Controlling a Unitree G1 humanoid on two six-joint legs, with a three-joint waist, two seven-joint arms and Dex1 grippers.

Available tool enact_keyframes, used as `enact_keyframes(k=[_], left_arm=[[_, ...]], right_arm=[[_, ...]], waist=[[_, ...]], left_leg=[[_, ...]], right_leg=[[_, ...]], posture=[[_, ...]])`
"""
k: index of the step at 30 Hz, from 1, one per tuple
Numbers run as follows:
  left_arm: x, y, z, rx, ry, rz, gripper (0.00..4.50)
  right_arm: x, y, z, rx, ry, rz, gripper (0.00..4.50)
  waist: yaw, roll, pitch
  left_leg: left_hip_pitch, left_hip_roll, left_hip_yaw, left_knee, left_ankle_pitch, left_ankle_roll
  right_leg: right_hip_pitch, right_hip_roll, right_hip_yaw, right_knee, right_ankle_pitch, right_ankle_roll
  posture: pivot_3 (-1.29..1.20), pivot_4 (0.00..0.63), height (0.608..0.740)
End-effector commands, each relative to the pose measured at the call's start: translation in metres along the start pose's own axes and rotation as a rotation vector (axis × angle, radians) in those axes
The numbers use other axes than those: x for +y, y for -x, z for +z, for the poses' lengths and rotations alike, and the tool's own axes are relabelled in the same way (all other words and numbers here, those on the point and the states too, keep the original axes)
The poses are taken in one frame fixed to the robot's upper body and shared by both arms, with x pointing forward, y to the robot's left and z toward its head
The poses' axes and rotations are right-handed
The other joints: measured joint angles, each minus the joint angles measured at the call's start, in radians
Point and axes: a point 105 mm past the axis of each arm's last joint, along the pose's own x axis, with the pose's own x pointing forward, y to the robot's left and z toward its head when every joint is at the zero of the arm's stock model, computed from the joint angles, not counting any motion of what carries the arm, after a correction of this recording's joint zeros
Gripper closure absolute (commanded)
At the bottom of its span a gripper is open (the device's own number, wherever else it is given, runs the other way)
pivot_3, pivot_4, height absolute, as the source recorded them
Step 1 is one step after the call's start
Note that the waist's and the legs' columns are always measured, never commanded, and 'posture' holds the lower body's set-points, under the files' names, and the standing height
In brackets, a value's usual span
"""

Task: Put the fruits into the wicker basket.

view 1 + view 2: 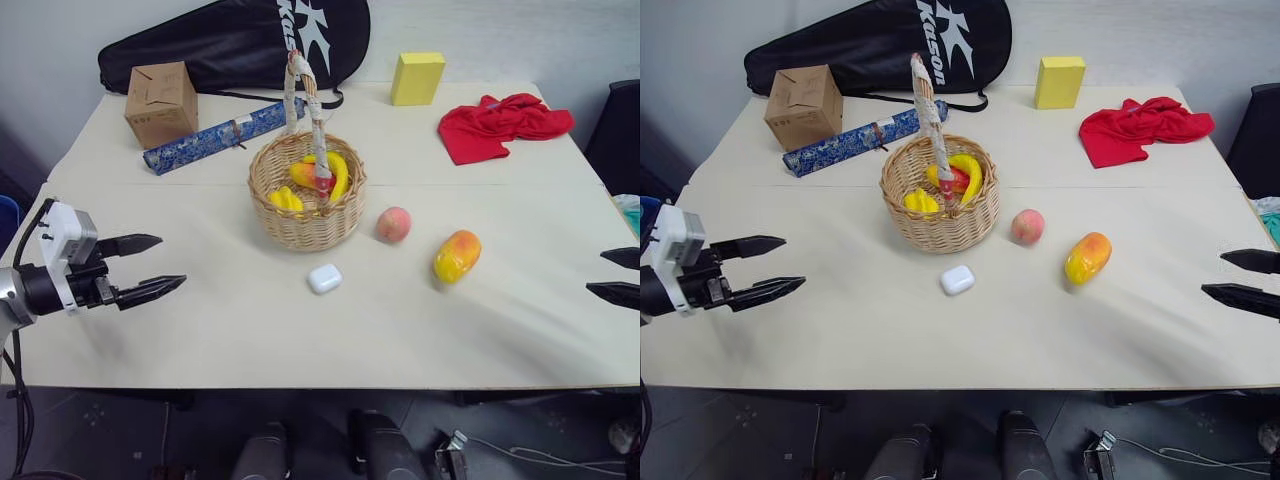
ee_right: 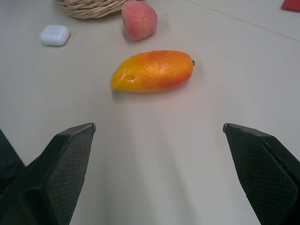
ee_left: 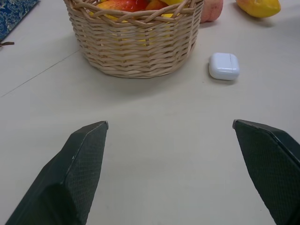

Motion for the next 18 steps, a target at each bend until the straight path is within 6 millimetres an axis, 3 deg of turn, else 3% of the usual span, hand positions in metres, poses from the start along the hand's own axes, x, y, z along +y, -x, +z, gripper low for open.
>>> enact_keyframes(k=[1,18], left_arm=[[-0.001,0.002,0.009,-0.02,-0.057,0.017,0.01],[-0.001,-0.006,0.005,-0.012,-0.048,0.034,0.01]], right_arm=[[0.0,-0.002,0.002,-0.018,0.019,0.002,0.0],[0.0,-0.014,-0.002,-0.026,0.099,-0.037,0.0]], waist=[[0.0,0.0,0.0],[0.0,0.001,0.0]], left_leg=[[0.0,0.0,0.0,0.0,0.0,0.0],[0.0,0.0,0.0,0.001,0.0,0.0]], right_leg=[[0.0,0.0,0.0,0.0,0.0,0.0],[0.0,0.0,0.0,0.001,0.0,0.001]], posture=[[0.0,0.15,0.74],[0.0,0.15,0.74]])
